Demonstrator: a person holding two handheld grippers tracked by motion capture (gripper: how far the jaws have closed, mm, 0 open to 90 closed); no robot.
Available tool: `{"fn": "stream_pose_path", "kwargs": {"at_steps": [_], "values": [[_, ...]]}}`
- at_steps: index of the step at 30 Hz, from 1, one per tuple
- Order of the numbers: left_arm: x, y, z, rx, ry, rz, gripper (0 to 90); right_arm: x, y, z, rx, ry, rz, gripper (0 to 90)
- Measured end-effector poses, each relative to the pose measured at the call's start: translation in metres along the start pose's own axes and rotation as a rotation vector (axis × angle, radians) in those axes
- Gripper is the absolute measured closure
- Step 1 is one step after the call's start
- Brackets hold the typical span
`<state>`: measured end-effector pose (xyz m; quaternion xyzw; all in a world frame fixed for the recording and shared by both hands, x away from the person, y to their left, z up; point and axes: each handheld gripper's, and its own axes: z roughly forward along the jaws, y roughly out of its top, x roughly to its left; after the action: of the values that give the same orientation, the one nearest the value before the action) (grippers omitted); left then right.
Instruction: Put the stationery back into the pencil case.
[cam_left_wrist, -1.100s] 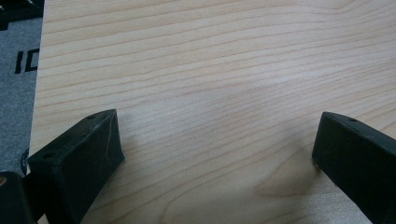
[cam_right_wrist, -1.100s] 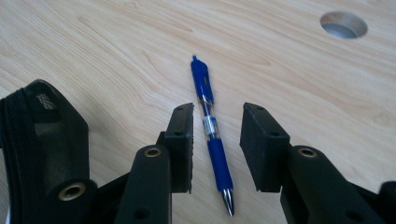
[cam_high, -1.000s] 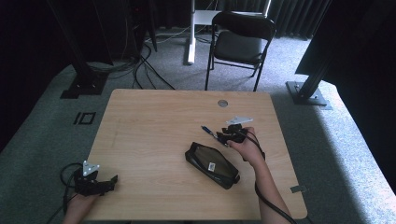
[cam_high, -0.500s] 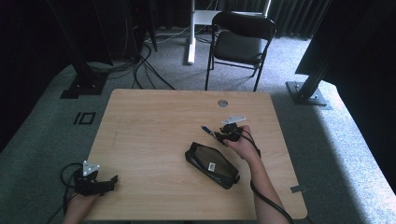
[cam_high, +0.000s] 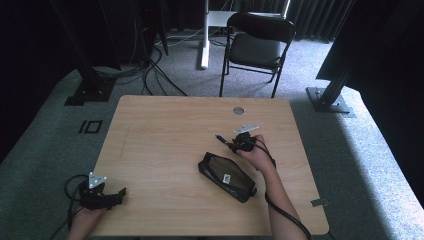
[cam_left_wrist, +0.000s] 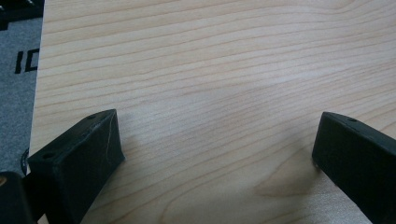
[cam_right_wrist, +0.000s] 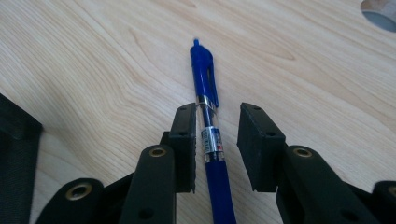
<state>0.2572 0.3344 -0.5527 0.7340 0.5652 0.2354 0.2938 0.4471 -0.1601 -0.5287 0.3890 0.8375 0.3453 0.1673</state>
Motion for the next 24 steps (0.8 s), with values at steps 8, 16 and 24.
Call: {"fn": "stream_pose_path", "kwargs": {"at_steps": [8, 16, 24], "values": [[0.000, 0.000, 0.000, 0.001, 0.000, 0.000, 1.8, -0.002, 0.000, 0.006, 0.029, 0.000, 0.011, 72.9], [0.000, 0.000, 0.000, 0.000, 0.000, 0.000, 1.8, -0.002, -0.001, 0.009, 0.044, 0.006, 0.009, 73.4], [0.000, 0.000, 0.000, 0.001, 0.000, 0.000, 1.8, 0.000, -0.001, 0.012, 0.052, 0.013, -0.001, 74.5]]}}
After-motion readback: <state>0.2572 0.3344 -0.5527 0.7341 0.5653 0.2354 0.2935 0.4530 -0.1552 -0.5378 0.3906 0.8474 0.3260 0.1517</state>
